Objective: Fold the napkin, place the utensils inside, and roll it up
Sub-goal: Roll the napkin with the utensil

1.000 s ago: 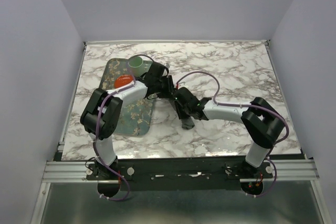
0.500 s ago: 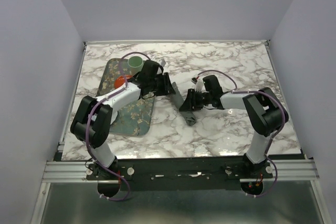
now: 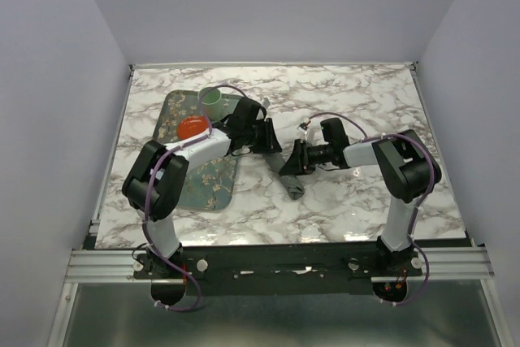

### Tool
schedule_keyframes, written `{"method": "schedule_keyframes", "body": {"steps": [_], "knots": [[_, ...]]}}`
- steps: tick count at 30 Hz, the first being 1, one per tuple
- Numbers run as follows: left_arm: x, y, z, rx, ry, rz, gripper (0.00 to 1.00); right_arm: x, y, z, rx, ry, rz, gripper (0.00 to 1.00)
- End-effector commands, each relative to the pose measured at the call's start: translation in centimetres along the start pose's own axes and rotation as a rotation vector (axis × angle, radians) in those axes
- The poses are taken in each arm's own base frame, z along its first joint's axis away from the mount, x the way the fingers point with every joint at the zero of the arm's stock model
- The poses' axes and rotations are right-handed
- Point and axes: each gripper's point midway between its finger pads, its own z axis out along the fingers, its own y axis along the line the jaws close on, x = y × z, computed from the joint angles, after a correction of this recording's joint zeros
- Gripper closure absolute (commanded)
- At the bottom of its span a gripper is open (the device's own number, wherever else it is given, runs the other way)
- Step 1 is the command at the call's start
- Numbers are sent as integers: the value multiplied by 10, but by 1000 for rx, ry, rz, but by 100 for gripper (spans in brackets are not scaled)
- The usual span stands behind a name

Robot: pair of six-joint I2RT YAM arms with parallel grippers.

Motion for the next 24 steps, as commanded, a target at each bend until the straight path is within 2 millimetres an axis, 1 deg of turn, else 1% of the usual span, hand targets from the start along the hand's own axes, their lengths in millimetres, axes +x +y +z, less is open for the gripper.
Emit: {"method": "schedule_keyframes", "body": {"steps": [1,4,5,8,9,10,11,12,13,14,15,16,17,18,19,20,21,22,23,24], "knots": [[-7,5,9,-22,-24,-7,61,30,-24,1,48,70,93,47],[-6,16,17,-66,-22,4,62,30,-26,0,64,67,91,47],[-3,24,22,-87,-12,3,62,28,-26,-1,73,59,78,46],[1,34,28,-110,2,-2,63,25,-31,-7,150,47,55,43],[3,35,28,-113,3,-2,63,19,-26,-12,170,30,27,40],[6,38,29,-116,8,-6,63,20,-32,-18,243,30,35,39],[5,37,29,-115,4,-4,63,17,-31,-23,282,29,11,38],[7,39,29,-117,9,-8,63,8,-22,-31,318,3,-25,36],[7,39,29,-114,10,-7,63,10,-27,-39,403,6,-22,36],[8,39,30,-112,11,-9,63,11,-22,-40,436,15,-57,35],[7,38,30,-110,10,-9,63,3,-15,-44,471,-3,-91,34],[8,39,30,-112,11,-9,63,0,-14,-54,566,-25,-118,33],[9,39,30,-113,16,-7,63,4,-5,-49,594,-12,-166,33],[9,39,30,-112,15,-8,63,-2,3,-49,627,-33,-200,32],[9,39,30,-113,16,-7,64,-7,1,-56,717,-64,-229,32],[9,40,30,-116,16,-8,64,-3,10,-48,735,-58,-272,31],[8,39,30,-114,15,-6,63,-4,12,-48,770,-70,-296,31],[9,41,30,-118,17,-8,64,-13,11,-51,840,-107,-327,30],[10,41,30,-118,19,-8,63,-6,15,-42,857,-88,-358,29],[10,42,30,-118,22,-11,63,-7,15,-39,884,-88,-378,28]]}}
